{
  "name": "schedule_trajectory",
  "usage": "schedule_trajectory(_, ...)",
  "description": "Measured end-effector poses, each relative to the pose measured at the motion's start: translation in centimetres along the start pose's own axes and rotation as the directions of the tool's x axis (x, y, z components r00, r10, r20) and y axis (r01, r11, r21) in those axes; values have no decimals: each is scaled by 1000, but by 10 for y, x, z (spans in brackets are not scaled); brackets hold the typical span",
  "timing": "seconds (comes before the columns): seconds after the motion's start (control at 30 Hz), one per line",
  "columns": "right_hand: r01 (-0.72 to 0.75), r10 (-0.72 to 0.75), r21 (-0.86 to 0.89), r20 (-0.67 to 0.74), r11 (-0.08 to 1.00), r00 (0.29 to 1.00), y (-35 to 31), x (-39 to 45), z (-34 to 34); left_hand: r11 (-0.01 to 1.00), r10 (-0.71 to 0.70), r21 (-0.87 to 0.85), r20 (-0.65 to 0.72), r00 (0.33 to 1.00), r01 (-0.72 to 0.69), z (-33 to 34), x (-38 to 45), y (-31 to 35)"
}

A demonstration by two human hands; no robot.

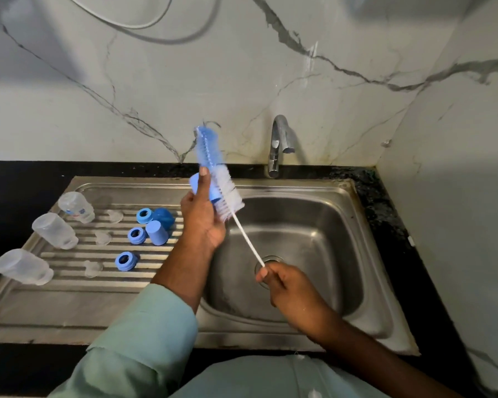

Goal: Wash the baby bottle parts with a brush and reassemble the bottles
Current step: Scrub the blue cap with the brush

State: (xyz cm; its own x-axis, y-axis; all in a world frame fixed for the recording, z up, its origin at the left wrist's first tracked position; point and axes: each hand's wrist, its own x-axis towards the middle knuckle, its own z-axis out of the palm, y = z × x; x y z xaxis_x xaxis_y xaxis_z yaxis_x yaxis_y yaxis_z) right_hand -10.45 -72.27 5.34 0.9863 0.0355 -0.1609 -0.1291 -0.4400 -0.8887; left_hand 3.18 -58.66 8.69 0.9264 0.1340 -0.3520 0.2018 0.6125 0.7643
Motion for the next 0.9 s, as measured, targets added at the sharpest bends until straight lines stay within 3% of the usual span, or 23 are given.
schedule_trajectory(0.07, -20, 20, 9, 46, 1000, 999, 0, -10, -2, 995, -72, -61, 59, 996, 76, -2, -1, 2)
schedule_trajectory(0.1, -63, 63, 62, 7, 996, 998, -1, -5, -3, 993, -113, -10, 67, 991, 114, -1, -3, -4)
schedule_trajectory(0.17, -122, 138, 142, -109, 982, 984, -5, 10, -6, 980, -170, 110, 8, 985, 168, 5, -9, -21)
schedule_trajectory(0.23, -107, 119, 101, -125, 989, 985, -6, 13, -10, 974, -200, 96, -45, 979, 204, 7, -9, -21)
schedule_trajectory(0.3, -51, 53, 44, -45, 998, 998, -4, -1, -13, 982, -185, -30, -62, 981, 184, 3, 0, -9)
schedule_trajectory(0.37, -55, 54, 15, 16, 998, 998, 1, -13, -10, 989, -142, -40, -85, 986, 139, -2, 6, -8)
schedule_trajectory(0.43, -61, 65, 45, -83, 997, 994, 7, 1, -6, 987, -110, 101, -116, 987, 122, 0, 1, -22)
schedule_trajectory(0.53, -86, 92, 64, -101, 994, 991, 7, 11, -3, 990, -90, 95, -161, 983, 106, 2, -3, -21)
schedule_trajectory(0.67, 27, -20, -111, 61, 994, 998, 17, -14, -7, 970, -240, -73, -194, 951, 230, -10, 13, -8)
schedule_trajectory(0.77, 39, -46, -208, -29, 977, 999, 15, 6, -9, 964, -243, 58, -202, 949, 259, -8, 8, -32)
schedule_trajectory(0.9, 110, -114, -290, 3, 951, 993, 20, -10, -12, 973, -217, -128, -239, 946, 191, -10, 17, -22)
